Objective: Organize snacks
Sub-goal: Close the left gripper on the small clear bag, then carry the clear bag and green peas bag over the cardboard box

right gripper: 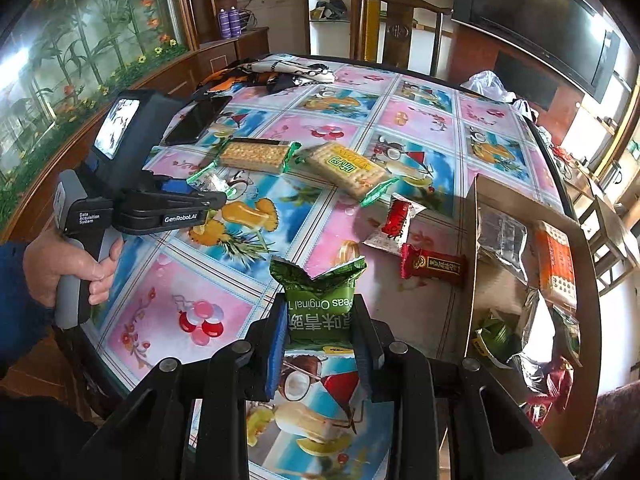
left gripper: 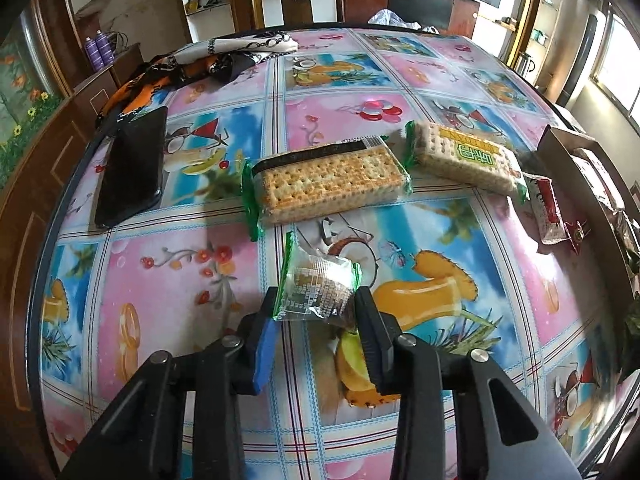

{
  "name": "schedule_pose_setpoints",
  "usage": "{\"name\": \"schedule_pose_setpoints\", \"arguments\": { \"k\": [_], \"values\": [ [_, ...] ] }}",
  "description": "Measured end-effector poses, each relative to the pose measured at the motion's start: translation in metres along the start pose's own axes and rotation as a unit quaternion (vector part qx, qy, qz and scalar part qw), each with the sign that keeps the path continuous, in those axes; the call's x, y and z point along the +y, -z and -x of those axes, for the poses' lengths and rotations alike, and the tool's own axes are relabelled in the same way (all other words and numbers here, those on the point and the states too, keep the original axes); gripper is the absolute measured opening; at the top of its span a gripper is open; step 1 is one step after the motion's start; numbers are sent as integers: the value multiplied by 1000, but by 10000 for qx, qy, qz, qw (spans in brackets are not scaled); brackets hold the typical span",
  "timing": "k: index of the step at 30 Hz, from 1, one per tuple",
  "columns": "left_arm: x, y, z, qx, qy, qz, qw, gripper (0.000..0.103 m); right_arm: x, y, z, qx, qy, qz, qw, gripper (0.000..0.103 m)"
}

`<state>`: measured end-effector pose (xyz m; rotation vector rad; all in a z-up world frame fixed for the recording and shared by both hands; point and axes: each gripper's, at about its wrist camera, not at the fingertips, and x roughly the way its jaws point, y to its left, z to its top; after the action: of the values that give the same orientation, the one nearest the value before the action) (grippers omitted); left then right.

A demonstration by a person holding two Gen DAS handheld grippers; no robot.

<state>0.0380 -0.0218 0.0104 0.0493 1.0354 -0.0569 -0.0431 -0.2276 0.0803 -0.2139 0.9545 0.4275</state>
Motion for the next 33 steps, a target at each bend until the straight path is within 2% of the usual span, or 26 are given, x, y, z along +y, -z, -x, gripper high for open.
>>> {"name": "schedule_pose_setpoints", "arguments": {
  "k": [1,2,7,10,12,13,14,15,18,27,29,32,33],
  "values": [
    [-1,1,1,-9,20,4,10000,8,0,0,-1,11,-6,-5,10000,32],
    [-2,2,2,-9,-12,-15,10000,4,0,0,-1,17,-12,-11,10000,32],
    [-8,9,8,-5,84,-10,10000,4,-2,-1,-3,40,-51,-67,10000,32],
    [-4,9,12,29,269,132,9995,5,-1,-1,-4,66,-83,-68,9999,32],
    [-2,9,17,-17,304,181,9994,21,-1,0,-5,69,-92,-72,9999,32],
    [0,9,21,-84,297,199,9993,40,-1,0,-5,70,-92,-75,9999,32],
    [2,9,24,-147,311,208,9992,56,-2,0,-5,73,-91,-87,9999,32],
    [3,8,27,-218,325,214,9990,58,-3,0,-6,77,-88,-108,9999,32],
    [4,1,28,-274,294,154,9991,58,-6,1,-6,85,-80,-173,9998,32],
    [0,-13,-5,-19,283,36,9996,57,-12,4,-5,107,4,-280,9996,32],
    [-2,-12,-9,-17,181,-4,9998,40,-14,5,-5,115,22,-308,9995,32],
    [-4,-9,-7,-114,102,-58,9999,30,-15,6,-5,129,35,-319,9994,32],
    [-4,-8,-6,-145,71,-54,9999,30,-15,6,-5,134,37,-329,9994,32]
  ]
}}
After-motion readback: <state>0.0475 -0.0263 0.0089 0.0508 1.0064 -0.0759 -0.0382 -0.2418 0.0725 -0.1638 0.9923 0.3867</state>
